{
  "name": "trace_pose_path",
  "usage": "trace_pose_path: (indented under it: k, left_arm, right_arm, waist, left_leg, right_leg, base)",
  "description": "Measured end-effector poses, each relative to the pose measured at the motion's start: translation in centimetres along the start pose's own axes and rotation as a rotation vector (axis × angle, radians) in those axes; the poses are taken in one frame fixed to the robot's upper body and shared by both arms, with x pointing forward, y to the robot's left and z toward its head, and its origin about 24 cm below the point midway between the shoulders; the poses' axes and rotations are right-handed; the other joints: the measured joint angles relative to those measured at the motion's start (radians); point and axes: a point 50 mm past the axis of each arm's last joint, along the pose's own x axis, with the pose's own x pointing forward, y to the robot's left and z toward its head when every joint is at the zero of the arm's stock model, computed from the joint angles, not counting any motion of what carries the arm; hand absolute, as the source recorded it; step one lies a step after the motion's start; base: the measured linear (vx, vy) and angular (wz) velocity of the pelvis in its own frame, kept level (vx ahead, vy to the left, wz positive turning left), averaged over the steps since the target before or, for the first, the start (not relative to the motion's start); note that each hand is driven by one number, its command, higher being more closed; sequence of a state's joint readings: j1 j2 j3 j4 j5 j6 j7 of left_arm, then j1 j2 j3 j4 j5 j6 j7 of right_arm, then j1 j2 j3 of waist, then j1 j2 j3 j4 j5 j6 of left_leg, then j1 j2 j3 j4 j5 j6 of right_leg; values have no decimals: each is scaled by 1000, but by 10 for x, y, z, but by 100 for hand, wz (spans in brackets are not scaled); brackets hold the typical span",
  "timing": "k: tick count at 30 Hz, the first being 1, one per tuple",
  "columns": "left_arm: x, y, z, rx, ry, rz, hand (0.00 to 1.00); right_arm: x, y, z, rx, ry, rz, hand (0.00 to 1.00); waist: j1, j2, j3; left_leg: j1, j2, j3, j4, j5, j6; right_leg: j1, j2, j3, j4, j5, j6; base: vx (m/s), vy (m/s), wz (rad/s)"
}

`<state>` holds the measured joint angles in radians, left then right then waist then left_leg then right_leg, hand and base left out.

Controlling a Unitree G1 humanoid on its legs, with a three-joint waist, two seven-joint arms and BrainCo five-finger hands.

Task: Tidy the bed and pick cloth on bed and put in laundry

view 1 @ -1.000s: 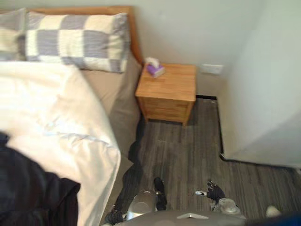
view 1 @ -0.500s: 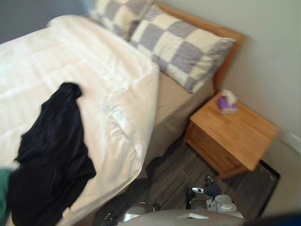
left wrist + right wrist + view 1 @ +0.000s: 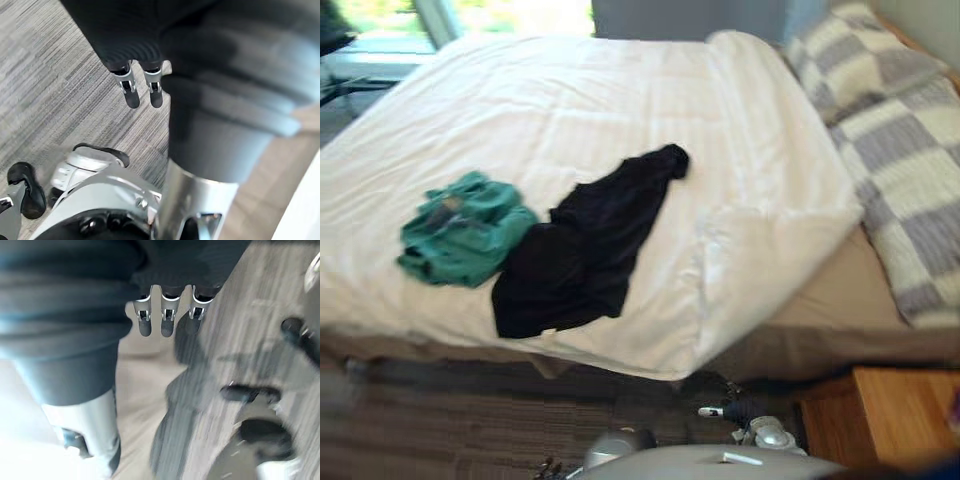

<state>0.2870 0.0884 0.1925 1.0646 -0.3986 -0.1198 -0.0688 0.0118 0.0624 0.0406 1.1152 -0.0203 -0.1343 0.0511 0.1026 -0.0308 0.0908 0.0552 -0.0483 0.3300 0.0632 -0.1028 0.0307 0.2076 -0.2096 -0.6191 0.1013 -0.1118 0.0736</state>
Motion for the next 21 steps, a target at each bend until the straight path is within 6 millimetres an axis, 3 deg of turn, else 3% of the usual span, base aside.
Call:
trace_pose_path:
  k: [2,6,9,13,17,21]
  left_arm:
    - [0,-1,-1,29,7,-4,0]
    - [0,-5,-4,70,23,-23,0]
    - [0,-7,-7,78,34,-27,0]
    - [-2,-5,-13,86,54,-22,0]
    - [-2,-5,-13,86,55,-22,0]
    - [-2,-3,-14,87,58,-21,0]
  right_arm:
    - [-2,-3,-5,59,11,-24,0]
    - [-3,-11,-6,201,1,-81,0]
    - [-4,-18,-6,308,6,-142,0]
    - [-6,-31,-2,500,-41,-257,0]
    - [-16,-56,-11,697,-89,-447,0]
    - [-32,-74,-12,732,-203,-646,0]
  waist:
    - [0,3,-3]
    - [-10,24,-2]
    - [-18,38,-2]
    - [-58,41,0]
    - [-56,40,0]
    - [-70,39,1]
  left_leg:
    - [29,-26,-21,-54,23,18]
    - [66,-28,-42,-168,92,17]
    - [72,-8,2,-169,67,11]
    - [91,17,115,-169,66,11]
    - [103,31,196,-169,70,3]
    - [103,30,242,-169,62,2]
  right_leg:
    - [16,-1,2,-35,5,-2]
    - [14,17,5,-41,11,6]
    - [25,31,16,-54,9,8]
    - [24,36,28,-67,-14,10]
    - [21,38,66,-66,-13,11]
    - [0,36,121,-67,-1,9]
  base:
    - [-66,-29,37]
    - [-131,-73,12]
    - [-185,-80,-16]
    - [-143,-49,-19]
    - [-9,29,-12]
    - [66,70,-44]
